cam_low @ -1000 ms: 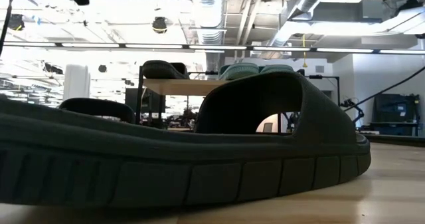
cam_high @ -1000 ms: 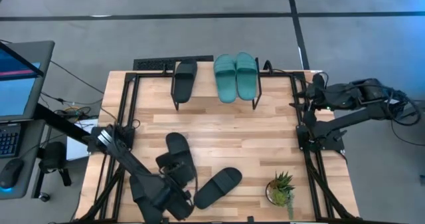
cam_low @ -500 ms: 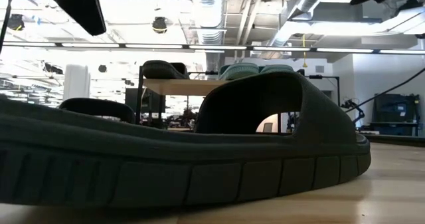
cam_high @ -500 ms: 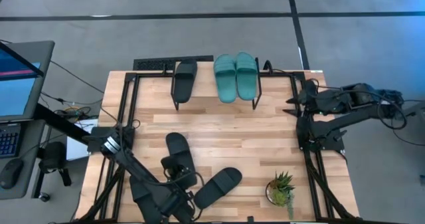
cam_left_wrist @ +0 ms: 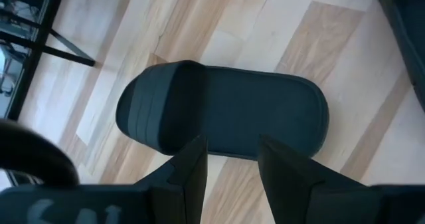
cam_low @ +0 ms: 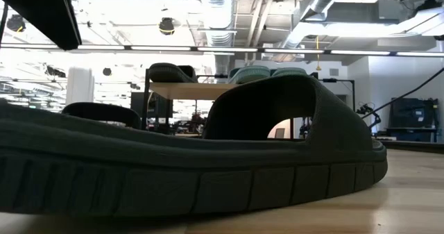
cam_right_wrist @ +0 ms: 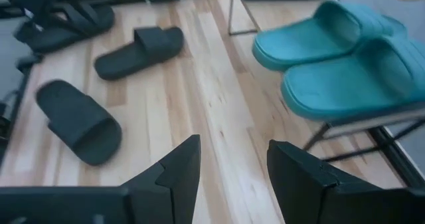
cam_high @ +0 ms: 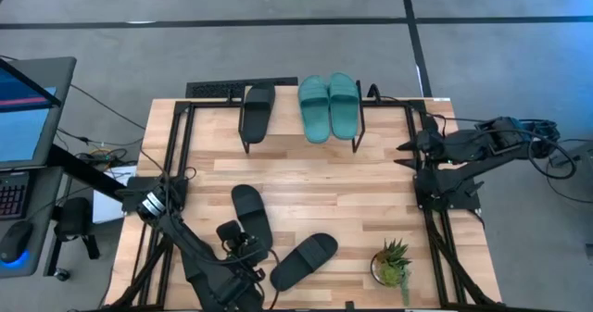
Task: Pick and place slides into the shelf
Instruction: Put the black slipper on the shelf
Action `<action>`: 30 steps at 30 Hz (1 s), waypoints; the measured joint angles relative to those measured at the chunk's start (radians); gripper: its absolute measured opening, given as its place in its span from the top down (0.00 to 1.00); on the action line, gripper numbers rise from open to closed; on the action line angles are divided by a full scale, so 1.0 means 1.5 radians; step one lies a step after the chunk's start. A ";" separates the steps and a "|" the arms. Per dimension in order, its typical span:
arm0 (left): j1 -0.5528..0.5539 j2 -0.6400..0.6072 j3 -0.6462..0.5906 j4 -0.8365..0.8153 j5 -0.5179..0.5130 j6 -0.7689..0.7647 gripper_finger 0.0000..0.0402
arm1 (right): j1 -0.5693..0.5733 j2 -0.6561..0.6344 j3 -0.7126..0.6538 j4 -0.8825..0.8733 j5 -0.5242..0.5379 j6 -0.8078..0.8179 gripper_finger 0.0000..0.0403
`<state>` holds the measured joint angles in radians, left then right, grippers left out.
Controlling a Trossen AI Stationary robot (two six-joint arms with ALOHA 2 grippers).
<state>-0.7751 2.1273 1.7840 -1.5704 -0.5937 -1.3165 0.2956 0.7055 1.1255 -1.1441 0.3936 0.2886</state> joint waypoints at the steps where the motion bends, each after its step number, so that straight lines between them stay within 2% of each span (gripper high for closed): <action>1: -0.003 0.000 0.000 -0.001 -0.004 -0.002 0.70 | 0.004 0.000 0.000 0.010 0.000 0.000 0.60; 11: 0.032 -0.001 -0.100 -0.001 0.025 -0.073 0.70 | 0.026 0.002 0.000 0.072 0.000 -0.033 0.60; 17: 0.070 -0.001 -0.135 0.000 -0.002 -0.067 0.70 | 0.026 0.006 0.000 0.071 0.000 -0.032 0.60; 27: 0.094 -0.007 -0.143 0.001 -0.033 0.045 0.70 | 0.025 0.006 0.000 0.070 0.000 -0.030 0.60; 30: 0.104 -0.020 -0.144 0.000 -0.039 0.051 0.70 | 0.025 0.006 0.000 0.070 0.000 -0.034 0.60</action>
<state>-0.6194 2.0973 1.5673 -1.5711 -0.6525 -1.2400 0.3338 0.7139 1.1255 -1.0389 0.3939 0.2383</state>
